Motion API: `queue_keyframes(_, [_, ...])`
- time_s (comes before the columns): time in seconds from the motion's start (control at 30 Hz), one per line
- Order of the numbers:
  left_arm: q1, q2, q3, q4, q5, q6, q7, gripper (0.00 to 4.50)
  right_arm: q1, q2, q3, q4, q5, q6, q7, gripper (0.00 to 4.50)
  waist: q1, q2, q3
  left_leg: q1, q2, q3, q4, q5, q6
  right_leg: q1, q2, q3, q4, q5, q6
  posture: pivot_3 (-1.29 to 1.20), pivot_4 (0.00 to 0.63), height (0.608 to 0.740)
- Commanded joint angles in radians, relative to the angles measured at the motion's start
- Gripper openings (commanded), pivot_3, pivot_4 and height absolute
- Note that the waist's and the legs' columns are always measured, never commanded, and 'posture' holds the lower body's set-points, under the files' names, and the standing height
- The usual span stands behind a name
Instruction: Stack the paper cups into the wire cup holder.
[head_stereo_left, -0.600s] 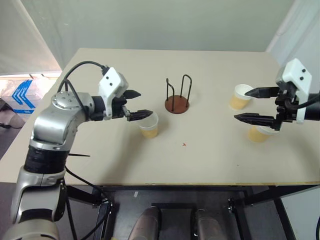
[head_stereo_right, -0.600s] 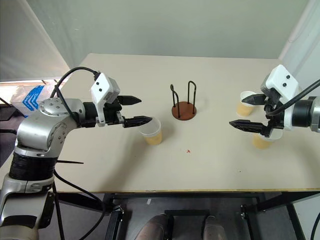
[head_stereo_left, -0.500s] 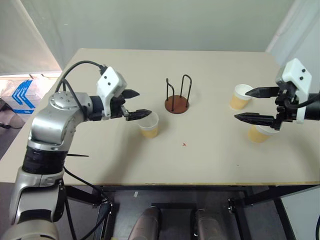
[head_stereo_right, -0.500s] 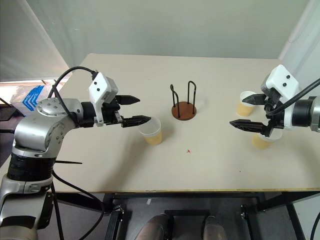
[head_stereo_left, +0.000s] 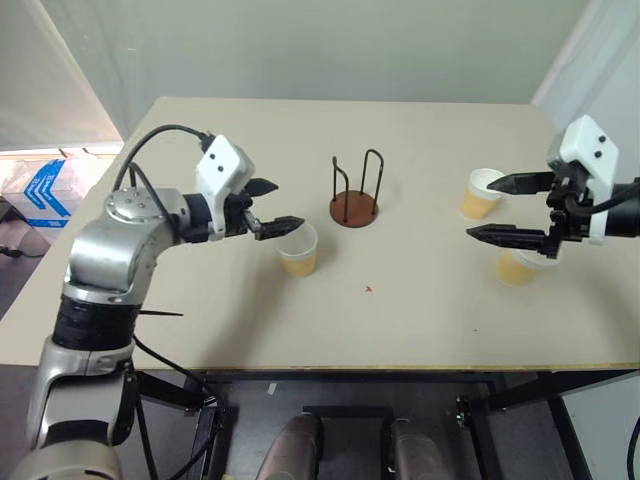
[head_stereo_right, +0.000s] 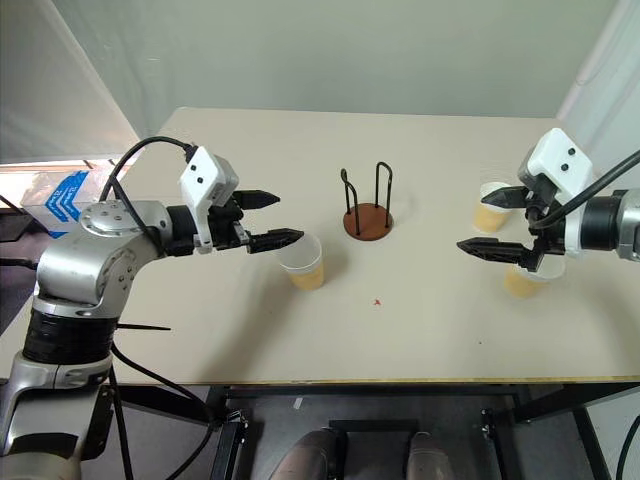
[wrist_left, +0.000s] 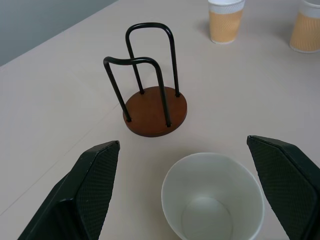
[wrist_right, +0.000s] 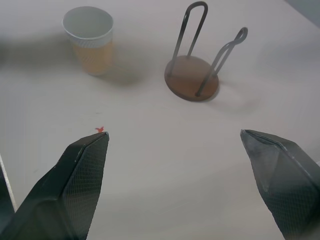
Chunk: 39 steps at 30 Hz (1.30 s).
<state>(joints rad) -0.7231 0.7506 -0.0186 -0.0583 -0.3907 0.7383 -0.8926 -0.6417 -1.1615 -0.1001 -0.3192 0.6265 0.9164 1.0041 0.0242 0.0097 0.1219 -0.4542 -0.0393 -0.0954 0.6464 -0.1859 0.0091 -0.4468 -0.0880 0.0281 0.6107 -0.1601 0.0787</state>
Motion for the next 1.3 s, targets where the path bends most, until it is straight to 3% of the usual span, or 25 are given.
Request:
queue_keyframes(0.03, [-0.052, -0.031, -0.002, 0.026, 0.011, -0.033, 0.010, 4.47, -0.034, -0.004, -0.045, -0.031, 0.038, 0.041, -0.010, 4.46, 0.001, 0.000, 0.000, 0.000, 0.000, 0.000, 0.000, 0.000, 0.000, 0.000, 0.000, 0.000, 0.000, 0.000, 0.000, 0.00, 0.150, 0.740])
queue_keyframes(0.27, [-0.157, -0.168, -0.035, 0.160, 0.052, -0.033, 0.094, 4.47, -0.025, 0.032, -0.078, -0.104, 0.118, 0.116, -0.058, 4.46, 0.004, 0.000, 0.000, 0.000, 0.000, 0.000, 0.001, 0.001, 0.000, 0.001, 0.000, 0.000, 0.000, 0.001, 0.000, 0.00, 0.150, 0.740])
queue_keyframes(0.6, [-0.205, -0.229, -0.101, 0.286, 0.128, -0.090, 0.088, 4.47, 0.008, 0.038, -0.105, -0.129, 0.139, 0.131, -0.102, 4.46, 0.004, 0.000, 0.000, 0.000, 0.000, 0.001, 0.001, 0.003, -0.003, 0.002, 0.000, 0.000, -0.001, 0.004, 0.009, 0.00, 0.150, 0.740])
queue_keyframes(1.3, [-0.335, -0.448, -0.109, 0.618, 0.271, -0.283, 0.196, 4.47, 0.036, 0.067, -0.100, -0.139, 0.141, 0.098, -0.140, 4.46, 0.008, 0.000, 0.000, 0.000, -0.001, 0.002, 0.001, 0.003, -0.001, 0.002, -0.001, 0.001, -0.002, 0.006, 0.014, 0.00, 0.150, 0.740])
